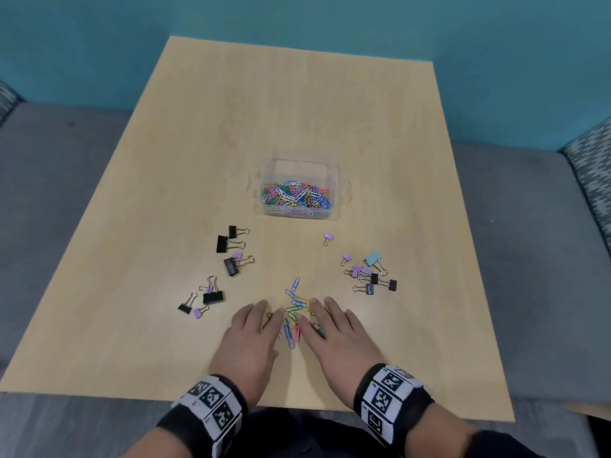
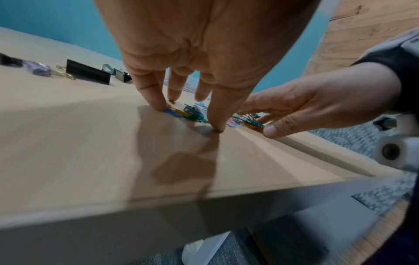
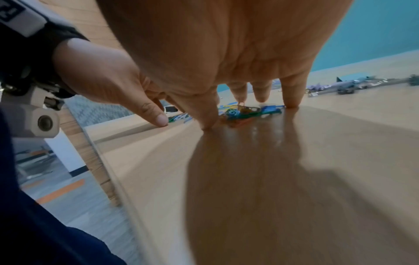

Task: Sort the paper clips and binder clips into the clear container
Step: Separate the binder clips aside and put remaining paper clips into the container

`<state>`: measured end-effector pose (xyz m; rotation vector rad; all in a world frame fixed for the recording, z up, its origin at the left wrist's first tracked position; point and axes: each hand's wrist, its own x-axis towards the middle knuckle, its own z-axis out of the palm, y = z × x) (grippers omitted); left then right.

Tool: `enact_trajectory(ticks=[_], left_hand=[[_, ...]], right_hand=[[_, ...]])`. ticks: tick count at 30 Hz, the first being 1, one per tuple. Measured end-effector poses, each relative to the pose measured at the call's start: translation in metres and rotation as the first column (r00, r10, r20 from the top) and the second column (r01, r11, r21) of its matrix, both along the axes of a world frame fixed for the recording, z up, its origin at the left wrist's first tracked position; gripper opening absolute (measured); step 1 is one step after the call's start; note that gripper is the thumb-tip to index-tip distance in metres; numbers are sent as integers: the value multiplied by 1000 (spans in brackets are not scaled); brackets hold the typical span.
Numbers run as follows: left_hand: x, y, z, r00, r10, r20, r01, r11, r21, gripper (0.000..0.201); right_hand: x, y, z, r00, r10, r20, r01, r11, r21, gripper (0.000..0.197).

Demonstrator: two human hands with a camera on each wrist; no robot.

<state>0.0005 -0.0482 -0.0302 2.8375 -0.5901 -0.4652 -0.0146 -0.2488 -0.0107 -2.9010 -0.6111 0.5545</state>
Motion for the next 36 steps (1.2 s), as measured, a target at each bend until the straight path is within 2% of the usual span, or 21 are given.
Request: enact_trajectory(ticks=[7,13,18,20,23,26,31,36], left_hand=[[8,-7,-2,997,-34,67,35,999,-17,51],[15,-10,0,998,-17,64,21,999,-50,29],[27,-14,8,999,-35,-18,34,999,-31,46],[31,-17,8,997,-6,-74,4,999,-34,42],[36,-22,9,992,62,-109,-65,998,-25,28],[40,-27,12,987,64,-150,-65,998,-1,32],[46,-30,14,981,91,-170,-93,996,-5,31],[50,-25,12,980,107,-168,-131,981,-141,30]], right_hand=[[15,3,2,990,111,83,-109,994,-31,47],[25,1,-2,985,111,128,-110,994,-18,35],[36,0,4,989,83,122,-87,996,26,35],[39,-1,5,995,75,67,-77,997,24,33],[43,-2,0,999,36,-15,-35,999,41,46],[48,-1,1,997,-14,-80,20,997,79,47],[55,0,4,993,-79,-92,92,985,149,44],[61,0,6,980,-149,-128,173,963,205,28]])
